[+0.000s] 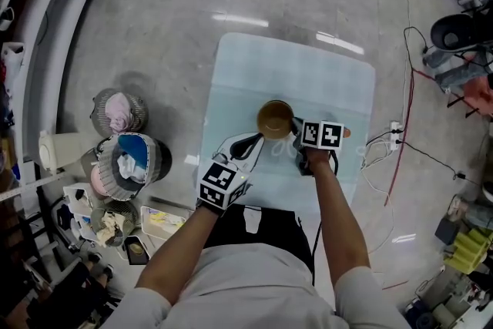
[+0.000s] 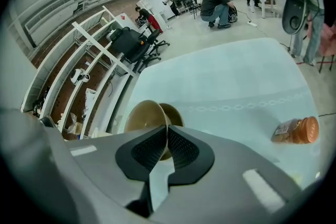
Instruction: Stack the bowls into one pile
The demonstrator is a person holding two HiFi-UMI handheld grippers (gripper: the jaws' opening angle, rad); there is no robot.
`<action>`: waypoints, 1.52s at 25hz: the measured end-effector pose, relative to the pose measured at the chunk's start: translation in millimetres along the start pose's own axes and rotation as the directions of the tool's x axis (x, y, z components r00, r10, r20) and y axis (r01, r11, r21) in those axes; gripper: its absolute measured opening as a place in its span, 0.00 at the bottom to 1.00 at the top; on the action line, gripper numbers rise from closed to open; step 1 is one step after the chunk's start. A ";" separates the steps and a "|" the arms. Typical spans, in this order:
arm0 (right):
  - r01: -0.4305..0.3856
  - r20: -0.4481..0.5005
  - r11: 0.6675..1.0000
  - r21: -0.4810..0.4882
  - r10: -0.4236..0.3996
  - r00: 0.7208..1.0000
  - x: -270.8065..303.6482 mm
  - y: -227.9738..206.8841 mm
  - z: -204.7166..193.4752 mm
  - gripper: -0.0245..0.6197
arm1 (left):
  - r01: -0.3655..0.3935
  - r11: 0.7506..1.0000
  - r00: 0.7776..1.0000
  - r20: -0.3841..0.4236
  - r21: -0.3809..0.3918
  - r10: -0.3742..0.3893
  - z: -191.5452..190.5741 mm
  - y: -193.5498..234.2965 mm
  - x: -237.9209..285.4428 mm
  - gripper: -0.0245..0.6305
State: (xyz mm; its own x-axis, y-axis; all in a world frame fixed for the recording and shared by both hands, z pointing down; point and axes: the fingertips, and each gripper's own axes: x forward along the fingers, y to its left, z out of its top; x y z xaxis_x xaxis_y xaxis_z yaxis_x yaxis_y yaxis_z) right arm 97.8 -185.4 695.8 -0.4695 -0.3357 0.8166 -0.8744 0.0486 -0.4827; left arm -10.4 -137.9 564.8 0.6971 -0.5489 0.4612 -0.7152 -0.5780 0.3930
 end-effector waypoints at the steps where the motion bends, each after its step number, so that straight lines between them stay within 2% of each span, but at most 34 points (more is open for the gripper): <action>1: 0.002 -0.004 1.000 0.005 -0.002 1.000 2.3 -1.4 -1.3 0.07 | 0.000 1.000 1.000 -0.003 -0.001 0.000 -0.9 1.1 0.2 0.05; 6: 0.015 -0.006 1.000 -0.003 -0.015 1.000 10.9 -8.5 -5.2 0.07 | 0.001 1.000 1.000 -0.013 -0.008 -0.001 -7.4 6.9 1.0 0.05; 10: 0.056 -0.017 0.995 -0.087 -0.058 0.998 14.6 -13.4 -7.7 0.08 | 0.004 1.000 1.000 -0.018 -0.010 -0.004 -9.3 7.9 4.0 0.05; 15: 0.131 -0.008 0.972 -0.195 -0.135 0.991 10.6 -19.4 -6.6 0.08 | 0.008 1.000 1.000 -0.025 -0.013 -0.009 -10.7 9.4 9.6 0.05; 20: 0.174 0.048 0.956 -0.235 -0.167 0.985 -6.0 -15.8 4.0 0.08 | 0.018 1.000 0.999 -0.027 -0.025 -0.019 -7.8 8.4 15.7 0.05; 30: 0.126 0.190 0.965 -0.231 -0.082 0.978 -63.5 38.2 18.1 0.06 | 0.024 0.999 1.000 -0.014 -0.028 -0.025 20.8 -3.6 5.1 0.05; 34: 0.109 0.276 0.965 -0.239 -0.040 0.960 -94.8 68.6 26.6 0.05 | 0.034 0.999 0.999 -0.002 -0.010 -0.034 39.8 -11.1 -6.6 0.05; 38: 0.104 0.375 0.960 -0.260 0.001 0.927 -131.1 98.3 35.2 0.05 | 0.042 0.999 0.999 0.025 0.014 -0.042 60.6 -21.1 -22.8 0.05</action>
State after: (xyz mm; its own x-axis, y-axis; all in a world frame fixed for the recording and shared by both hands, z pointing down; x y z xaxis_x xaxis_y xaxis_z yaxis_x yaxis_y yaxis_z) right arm 77.8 -169.8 530.2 -0.3903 -0.6640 0.6378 -0.9201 0.2563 -0.2963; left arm -8.2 -149.8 497.8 0.7278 -0.5388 0.4243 -0.6845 -0.6090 0.4008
